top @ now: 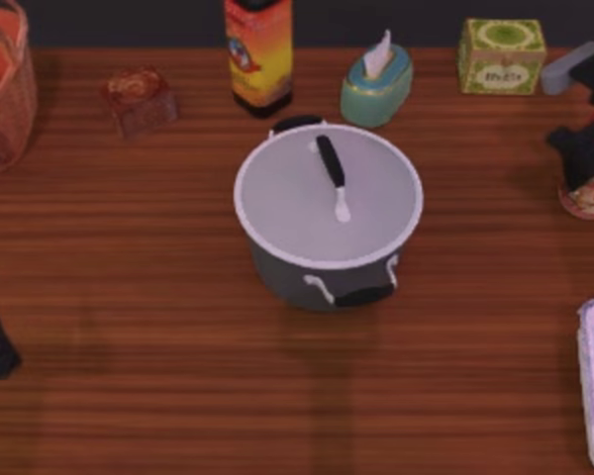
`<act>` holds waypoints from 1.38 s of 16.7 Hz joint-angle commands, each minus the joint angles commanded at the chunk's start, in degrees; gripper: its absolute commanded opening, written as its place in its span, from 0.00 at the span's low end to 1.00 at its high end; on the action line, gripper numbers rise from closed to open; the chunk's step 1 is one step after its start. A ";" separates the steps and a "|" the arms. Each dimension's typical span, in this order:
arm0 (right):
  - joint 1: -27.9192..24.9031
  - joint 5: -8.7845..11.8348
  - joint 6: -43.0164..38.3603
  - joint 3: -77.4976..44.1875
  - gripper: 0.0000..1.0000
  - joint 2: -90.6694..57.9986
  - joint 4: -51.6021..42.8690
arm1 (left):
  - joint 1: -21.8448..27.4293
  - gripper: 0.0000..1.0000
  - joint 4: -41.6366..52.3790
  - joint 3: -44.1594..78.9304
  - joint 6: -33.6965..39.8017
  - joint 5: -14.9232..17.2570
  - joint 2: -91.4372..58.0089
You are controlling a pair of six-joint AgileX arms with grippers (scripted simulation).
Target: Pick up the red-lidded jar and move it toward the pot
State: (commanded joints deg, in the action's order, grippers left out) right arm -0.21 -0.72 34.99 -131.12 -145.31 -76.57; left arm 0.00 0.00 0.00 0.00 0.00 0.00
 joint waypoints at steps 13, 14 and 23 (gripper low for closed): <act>0.00 0.00 0.00 0.00 0.17 0.00 0.00 | 0.00 1.00 0.00 0.00 0.00 0.00 0.00; 0.00 0.00 0.00 0.00 0.10 0.00 0.00 | 0.00 1.00 0.00 0.00 0.00 0.00 0.00; 0.00 0.00 0.00 0.00 0.00 0.00 0.00 | 0.00 1.00 0.00 0.00 0.00 0.00 0.00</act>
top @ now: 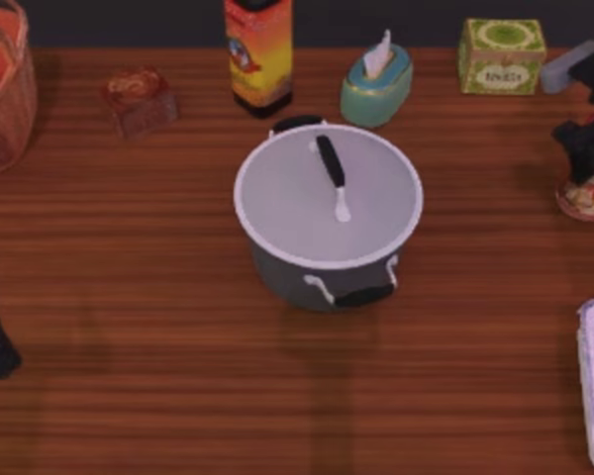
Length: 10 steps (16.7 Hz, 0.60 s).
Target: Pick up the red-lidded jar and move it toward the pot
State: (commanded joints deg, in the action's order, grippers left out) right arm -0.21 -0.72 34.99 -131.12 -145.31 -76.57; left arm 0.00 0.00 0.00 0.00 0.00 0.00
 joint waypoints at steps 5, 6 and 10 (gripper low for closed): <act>-0.13 0.13 -0.03 4.18 0.00 4.19 -0.45 | 0.00 1.00 0.00 0.00 0.00 0.00 0.00; -0.19 0.18 -0.07 6.49 0.00 6.70 -0.70 | 0.00 1.00 0.00 0.00 0.00 0.00 0.00; -0.47 0.31 -0.22 17.34 0.00 20.10 -1.81 | 0.00 1.00 0.00 0.00 0.00 0.00 0.00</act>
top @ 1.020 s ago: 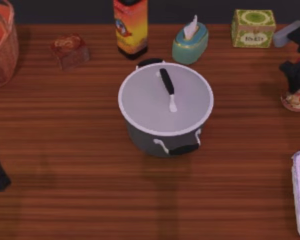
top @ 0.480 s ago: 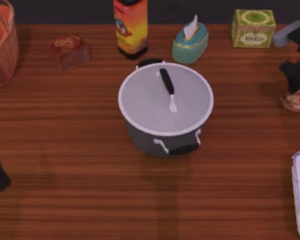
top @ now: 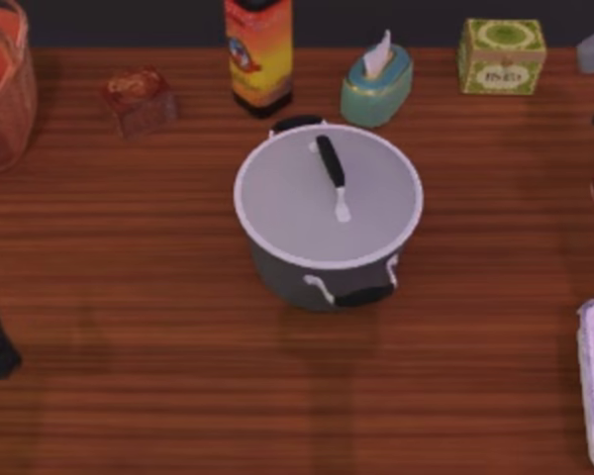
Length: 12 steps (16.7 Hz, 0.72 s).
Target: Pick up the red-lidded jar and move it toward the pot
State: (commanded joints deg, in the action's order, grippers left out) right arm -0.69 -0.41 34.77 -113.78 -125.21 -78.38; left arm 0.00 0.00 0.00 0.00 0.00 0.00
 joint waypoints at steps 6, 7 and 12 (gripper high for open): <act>-0.35 0.00 0.07 8.45 0.00 8.80 -1.33 | 0.00 1.00 0.00 0.00 0.00 0.00 0.00; -0.35 0.00 0.07 8.45 0.00 8.80 -1.33 | 0.00 1.00 0.00 0.00 0.00 0.00 0.00; -0.79 0.05 -2.15 7.90 0.00 7.91 -1.14 | 0.00 1.00 0.00 0.00 0.00 0.00 0.00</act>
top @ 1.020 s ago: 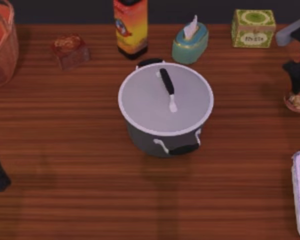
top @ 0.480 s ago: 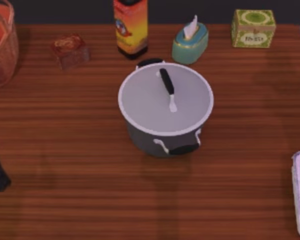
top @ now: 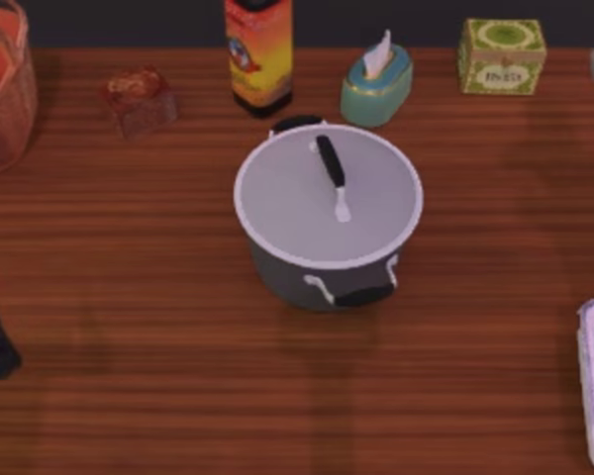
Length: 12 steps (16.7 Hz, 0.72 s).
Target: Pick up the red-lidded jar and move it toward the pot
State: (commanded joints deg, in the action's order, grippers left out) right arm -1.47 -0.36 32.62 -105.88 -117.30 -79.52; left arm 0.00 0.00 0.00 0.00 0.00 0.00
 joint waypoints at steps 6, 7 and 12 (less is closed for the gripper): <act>-5.31 0.07 -17.82 -2.40 0.00 -4.40 1.70 | 0.00 1.00 0.00 0.00 0.00 0.00 0.00; -6.43 0.05 -22.03 -2.95 0.00 -5.11 2.27 | 0.00 1.00 0.00 0.00 0.00 0.00 0.00; -11.87 -0.08 -41.86 -4.89 0.00 -8.56 4.81 | 0.00 1.00 0.00 0.00 0.00 0.00 0.00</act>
State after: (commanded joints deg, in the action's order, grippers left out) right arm -13.34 -0.44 -9.23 -110.77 -125.86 -74.72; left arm 0.00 0.00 0.00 0.00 0.00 0.00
